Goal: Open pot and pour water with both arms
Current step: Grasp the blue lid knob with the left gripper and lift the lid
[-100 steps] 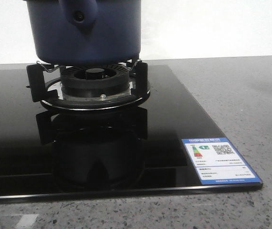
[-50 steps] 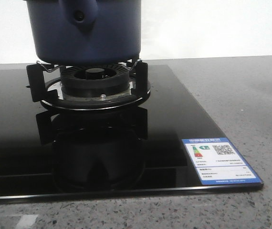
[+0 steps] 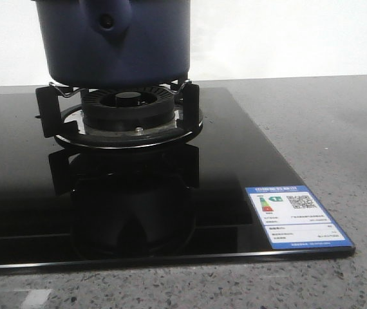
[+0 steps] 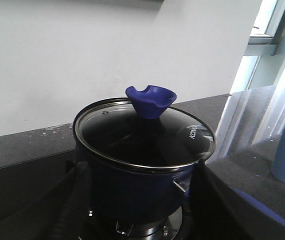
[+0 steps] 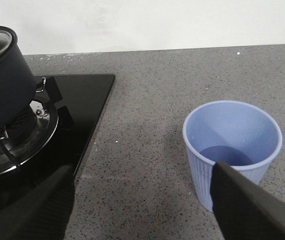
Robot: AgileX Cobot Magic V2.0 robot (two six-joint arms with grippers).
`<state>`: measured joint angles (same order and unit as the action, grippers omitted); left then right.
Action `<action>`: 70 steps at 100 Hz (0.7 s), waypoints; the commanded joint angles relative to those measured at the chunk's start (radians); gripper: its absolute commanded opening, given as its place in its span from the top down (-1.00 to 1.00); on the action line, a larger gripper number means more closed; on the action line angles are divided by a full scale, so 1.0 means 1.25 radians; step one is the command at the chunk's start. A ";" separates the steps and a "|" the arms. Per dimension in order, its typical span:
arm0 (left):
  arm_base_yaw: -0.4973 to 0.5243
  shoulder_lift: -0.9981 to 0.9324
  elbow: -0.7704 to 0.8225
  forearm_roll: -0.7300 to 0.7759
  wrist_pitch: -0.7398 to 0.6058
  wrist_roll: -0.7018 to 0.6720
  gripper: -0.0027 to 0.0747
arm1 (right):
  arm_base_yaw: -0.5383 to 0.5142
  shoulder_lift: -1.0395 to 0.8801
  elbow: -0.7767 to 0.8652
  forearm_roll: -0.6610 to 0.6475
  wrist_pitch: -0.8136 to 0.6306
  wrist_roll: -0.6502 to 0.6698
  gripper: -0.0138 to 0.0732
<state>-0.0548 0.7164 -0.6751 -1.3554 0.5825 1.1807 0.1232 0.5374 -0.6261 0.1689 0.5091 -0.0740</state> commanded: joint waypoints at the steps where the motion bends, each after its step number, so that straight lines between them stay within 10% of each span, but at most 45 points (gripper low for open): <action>1: -0.006 0.054 -0.045 -0.102 0.017 0.078 -0.12 | 0.002 0.010 -0.029 0.001 -0.057 -0.010 -0.50; 70: -0.075 0.402 -0.298 -0.095 0.143 0.190 -0.41 | 0.002 0.010 -0.029 0.010 -0.058 -0.010 -0.50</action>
<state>-0.1063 1.2067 -0.9879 -1.4278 0.7634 1.3991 0.1232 0.5374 -0.6261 0.1731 0.5091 -0.0740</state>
